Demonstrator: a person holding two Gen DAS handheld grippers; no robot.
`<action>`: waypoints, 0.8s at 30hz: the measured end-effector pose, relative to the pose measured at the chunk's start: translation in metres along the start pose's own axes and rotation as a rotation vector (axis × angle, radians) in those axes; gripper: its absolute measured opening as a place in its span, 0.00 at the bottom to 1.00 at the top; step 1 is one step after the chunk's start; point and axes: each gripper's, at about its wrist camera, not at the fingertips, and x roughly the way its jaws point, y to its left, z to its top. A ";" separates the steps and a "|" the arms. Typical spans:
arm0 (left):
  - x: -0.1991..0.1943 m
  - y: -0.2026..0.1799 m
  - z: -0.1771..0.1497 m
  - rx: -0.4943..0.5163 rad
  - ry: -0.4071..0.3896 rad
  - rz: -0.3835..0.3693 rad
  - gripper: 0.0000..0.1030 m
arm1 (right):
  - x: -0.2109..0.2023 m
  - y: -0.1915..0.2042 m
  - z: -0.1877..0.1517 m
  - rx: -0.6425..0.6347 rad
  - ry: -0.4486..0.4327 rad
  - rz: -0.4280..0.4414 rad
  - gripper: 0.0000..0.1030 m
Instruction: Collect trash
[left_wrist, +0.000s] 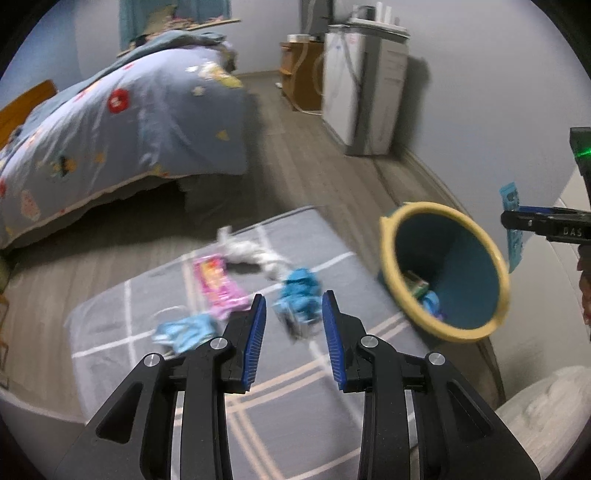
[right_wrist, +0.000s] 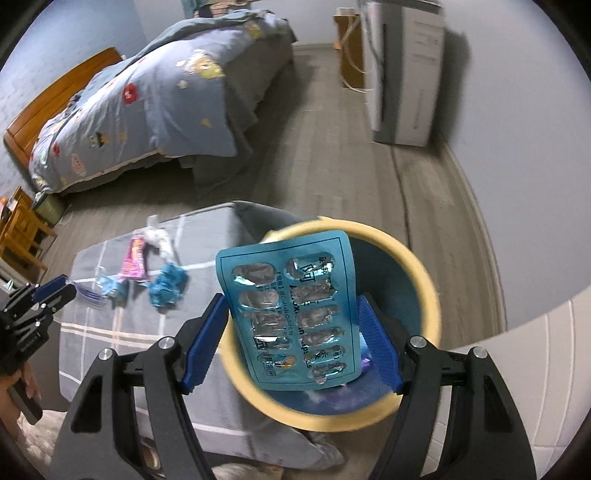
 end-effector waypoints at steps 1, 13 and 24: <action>0.002 -0.008 0.003 0.011 0.003 -0.013 0.32 | 0.001 -0.006 -0.002 0.004 0.004 -0.003 0.69; 0.055 -0.064 -0.005 0.051 0.122 -0.099 0.35 | 0.014 -0.053 -0.035 0.063 0.049 -0.007 0.69; 0.127 -0.076 -0.063 -0.052 0.312 -0.068 0.53 | 0.025 -0.052 -0.036 0.052 0.066 0.008 0.69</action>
